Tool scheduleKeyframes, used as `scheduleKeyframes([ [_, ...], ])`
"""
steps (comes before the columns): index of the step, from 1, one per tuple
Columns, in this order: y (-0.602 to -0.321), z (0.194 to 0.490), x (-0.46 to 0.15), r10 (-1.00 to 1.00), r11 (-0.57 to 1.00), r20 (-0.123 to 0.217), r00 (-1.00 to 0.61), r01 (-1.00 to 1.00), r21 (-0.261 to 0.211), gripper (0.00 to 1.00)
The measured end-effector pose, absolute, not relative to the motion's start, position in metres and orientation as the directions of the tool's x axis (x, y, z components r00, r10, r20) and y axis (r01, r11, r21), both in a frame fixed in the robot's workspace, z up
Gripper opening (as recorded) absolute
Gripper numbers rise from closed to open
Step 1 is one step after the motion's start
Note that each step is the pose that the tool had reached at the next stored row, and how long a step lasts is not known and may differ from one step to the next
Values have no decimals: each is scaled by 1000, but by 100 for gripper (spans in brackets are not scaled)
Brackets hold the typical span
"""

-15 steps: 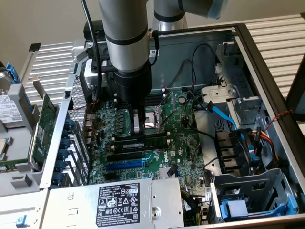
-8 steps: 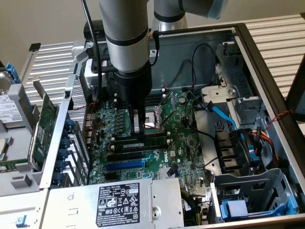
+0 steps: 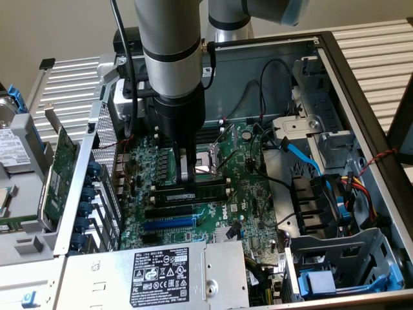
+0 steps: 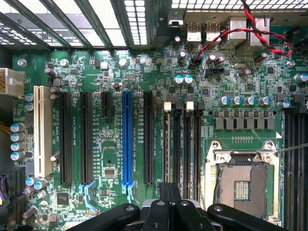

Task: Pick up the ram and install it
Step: 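Press down the ram until it locks into place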

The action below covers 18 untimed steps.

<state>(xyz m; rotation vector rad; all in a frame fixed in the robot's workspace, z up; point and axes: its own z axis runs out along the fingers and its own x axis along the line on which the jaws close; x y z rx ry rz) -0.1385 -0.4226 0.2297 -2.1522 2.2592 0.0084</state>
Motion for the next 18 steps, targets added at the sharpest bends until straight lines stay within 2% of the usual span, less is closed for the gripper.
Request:
scheduleKeyframes([
  [18,-424,230,-138,-999,49,-20,-48,-999,-11,11],
])
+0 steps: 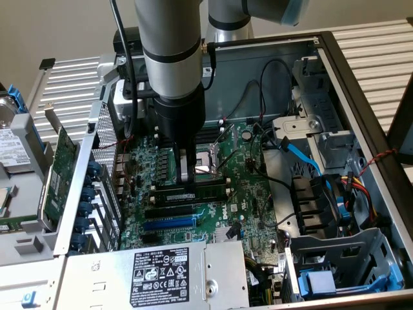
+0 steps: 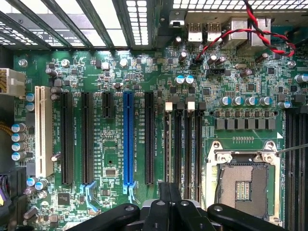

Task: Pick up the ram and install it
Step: 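Press down the ram until it locks into place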

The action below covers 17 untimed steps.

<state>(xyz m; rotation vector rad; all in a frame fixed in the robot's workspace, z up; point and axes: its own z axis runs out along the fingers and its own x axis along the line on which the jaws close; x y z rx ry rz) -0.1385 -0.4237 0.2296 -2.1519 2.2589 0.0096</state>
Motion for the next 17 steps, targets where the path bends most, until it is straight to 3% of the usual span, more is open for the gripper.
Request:
scheduleKeyframes([
  [17,-419,240,-138,-999,47,-21,-46,-999,-11,11],
])
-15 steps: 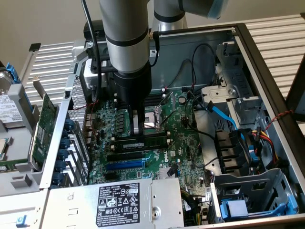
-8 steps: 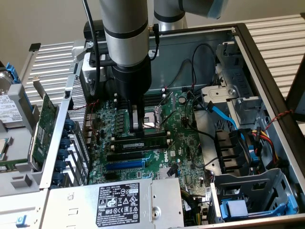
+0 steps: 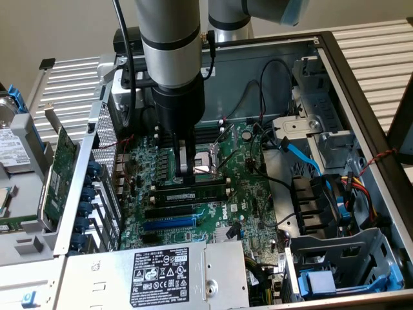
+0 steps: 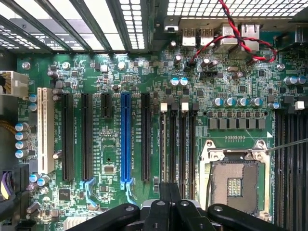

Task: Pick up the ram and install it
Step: 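Press down the ram until it locks into place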

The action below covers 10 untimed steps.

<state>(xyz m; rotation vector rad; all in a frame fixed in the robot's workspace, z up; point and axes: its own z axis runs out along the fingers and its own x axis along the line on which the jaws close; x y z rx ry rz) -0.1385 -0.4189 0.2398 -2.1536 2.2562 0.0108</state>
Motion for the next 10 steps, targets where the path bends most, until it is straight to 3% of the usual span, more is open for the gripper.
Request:
scheduleKeyframes([
  [10,-420,239,-139,-999,46,-21,-46,-999,-11,11],
])
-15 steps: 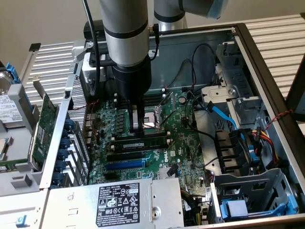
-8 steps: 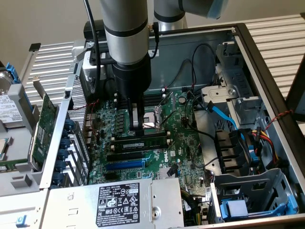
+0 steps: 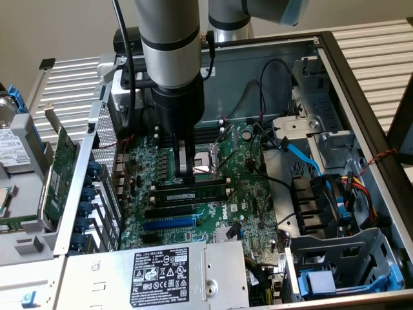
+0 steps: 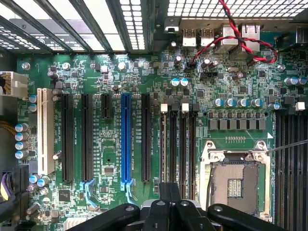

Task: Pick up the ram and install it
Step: 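Press down the ram until it locks into place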

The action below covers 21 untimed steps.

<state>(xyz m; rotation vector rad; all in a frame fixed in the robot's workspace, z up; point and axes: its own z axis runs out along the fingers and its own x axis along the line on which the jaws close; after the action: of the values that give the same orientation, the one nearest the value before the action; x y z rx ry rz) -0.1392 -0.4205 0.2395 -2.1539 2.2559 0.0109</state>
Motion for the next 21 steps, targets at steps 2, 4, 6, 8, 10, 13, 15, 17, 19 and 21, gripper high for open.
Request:
scheduleKeyframes([
  [2,-420,239,-139,-999,46,-21,-46,-999,-10,11],
  [4,-421,239,-139,-999,46,-21,-46,-999,-10,11],
  [6,-421,240,-139,-999,46,-21,-46,-999,-10,11],
  [8,-421,240,-139,-999,46,-21,-46,-999,-10,11],
  [10,-422,242,-139,-999,46,-21,-46,-999,-10,11],
  [13,-422,246,-139,-999,46,-21,-46,-999,-11,11],
  [15,-422,247,-139,-999,46,-21,-46,-999,-10,11],
  [17,-422,248,-139,-999,46,-21,-46,-999,-10,11],
  [19,-422,249,-139,-998,53,-21,-53,-999,-11,11],
  [21,-422,249,-139,-997,80,-21,-79,-997,-11,11],
])
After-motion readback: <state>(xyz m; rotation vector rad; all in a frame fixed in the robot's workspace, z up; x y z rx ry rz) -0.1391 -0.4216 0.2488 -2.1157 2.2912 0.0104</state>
